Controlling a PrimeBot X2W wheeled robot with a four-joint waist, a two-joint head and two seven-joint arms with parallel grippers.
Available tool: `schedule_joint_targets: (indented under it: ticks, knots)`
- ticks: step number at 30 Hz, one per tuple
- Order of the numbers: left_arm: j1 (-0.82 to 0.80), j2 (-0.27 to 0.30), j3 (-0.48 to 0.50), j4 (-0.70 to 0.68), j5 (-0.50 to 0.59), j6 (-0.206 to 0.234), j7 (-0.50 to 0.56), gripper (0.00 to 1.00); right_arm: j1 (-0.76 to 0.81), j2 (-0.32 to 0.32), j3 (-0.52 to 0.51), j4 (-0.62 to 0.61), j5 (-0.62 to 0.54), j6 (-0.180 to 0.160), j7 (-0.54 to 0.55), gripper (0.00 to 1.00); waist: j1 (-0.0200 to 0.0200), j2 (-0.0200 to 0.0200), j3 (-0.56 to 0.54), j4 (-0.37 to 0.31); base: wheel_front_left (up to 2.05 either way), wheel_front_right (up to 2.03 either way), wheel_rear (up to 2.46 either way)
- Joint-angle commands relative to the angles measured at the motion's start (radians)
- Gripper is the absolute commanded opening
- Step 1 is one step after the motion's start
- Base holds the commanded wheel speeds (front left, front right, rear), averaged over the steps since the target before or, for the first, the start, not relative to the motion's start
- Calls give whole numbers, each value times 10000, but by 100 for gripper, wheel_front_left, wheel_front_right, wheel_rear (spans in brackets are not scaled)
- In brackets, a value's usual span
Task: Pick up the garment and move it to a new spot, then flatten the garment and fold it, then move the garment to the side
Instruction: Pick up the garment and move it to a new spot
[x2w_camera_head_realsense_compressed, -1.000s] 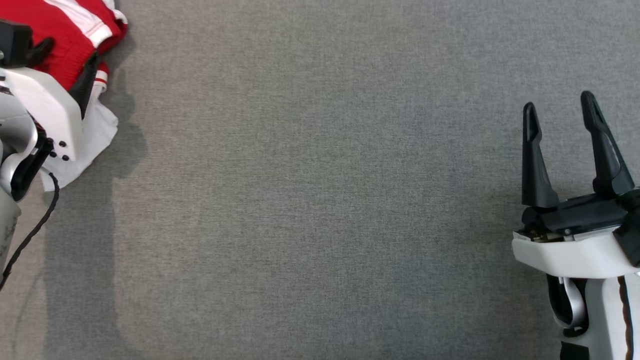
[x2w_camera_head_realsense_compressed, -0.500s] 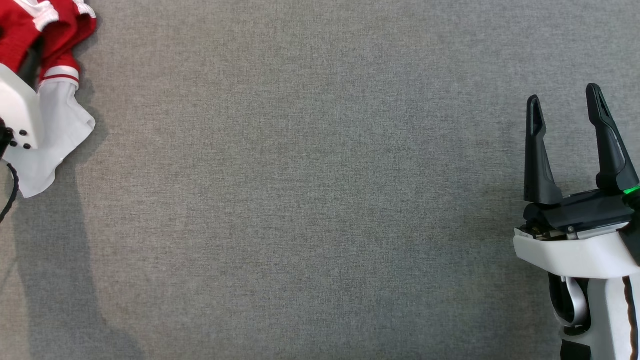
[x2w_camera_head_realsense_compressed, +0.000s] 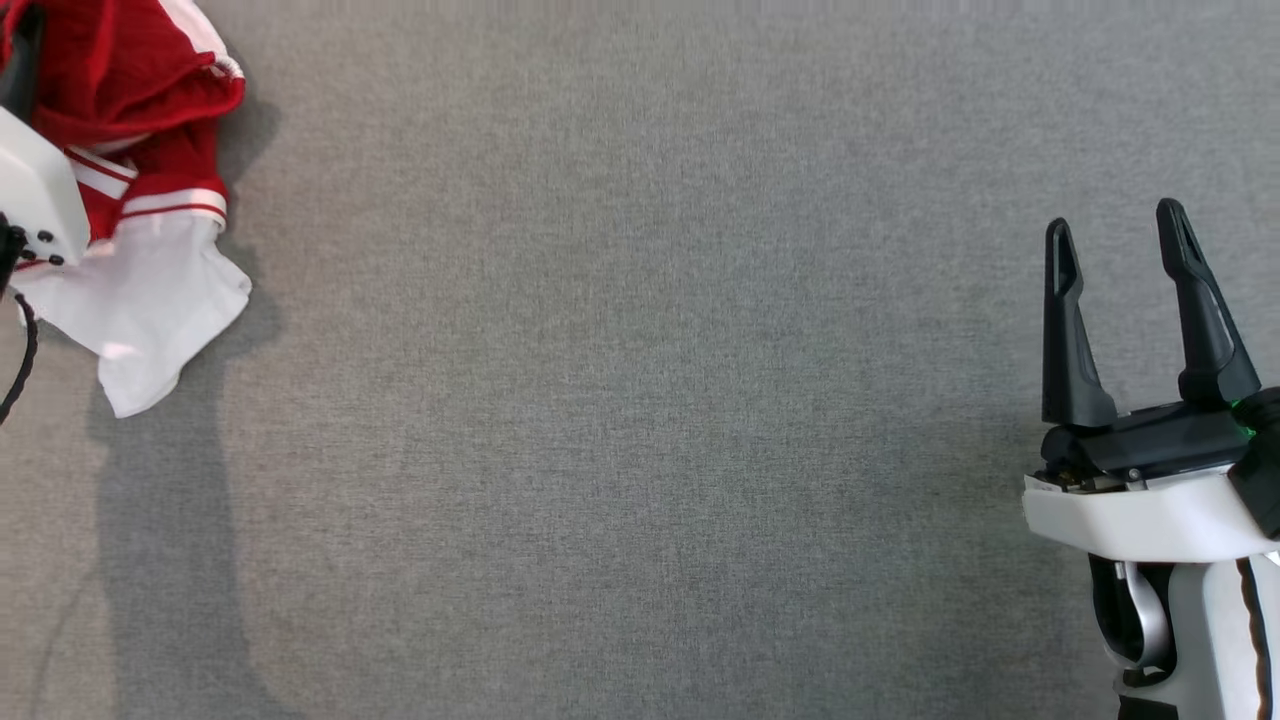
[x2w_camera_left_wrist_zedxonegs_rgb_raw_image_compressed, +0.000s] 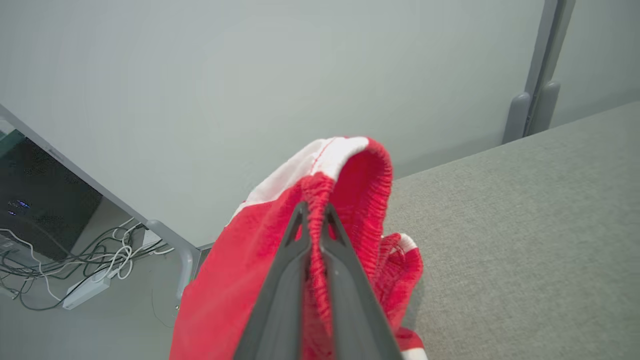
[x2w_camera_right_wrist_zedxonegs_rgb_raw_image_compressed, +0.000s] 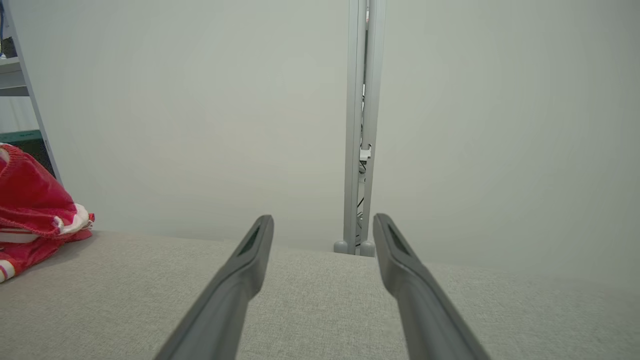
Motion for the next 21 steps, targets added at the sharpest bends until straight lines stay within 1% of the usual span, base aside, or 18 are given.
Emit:
schedule_joint_targets:
  ticks: [1, 3, 11, 18, 19, 21]
  knots:
    - [-192, -47, -21, -64, 19, -40, -170, 0, 145, -58, -53, 83, 83, 2, -4, 100, 0, 0, -506, 4, 0, 0, 0]
    - [-243, -192, 42, -101, -91, -25, -308, 0, 281, -58, -86, 172, 161, 2, -4, 100, 0, 0, -868, -11, 0, 0, 0]
    - [-488, -789, -224, -664, -174, -63, -571, 0, 808, -58, -327, 472, 368, 2, -4, 100, 0, 0, -2250, -226, 0, 0, 0]
    - [-495, -1614, -655, -1662, -511, -137, -420, 0, 1282, -59, -632, 644, 490, 2, -4, 100, 0, 0, -3174, -551, 0, 0, 0]
    - [-495, -1614, -655, -1662, -511, -137, -420, 0, 1282, -59, -632, 644, 490, 2, -4, 100, 0, 0, -3174, -551, 0, 0, 0]
    - [-438, -1882, -815, -2053, -669, -135, -380, 0, 1391, -59, -706, 701, 486, 2, -4, 100, 0, 0, -3393, -665, 0, 0, 0]
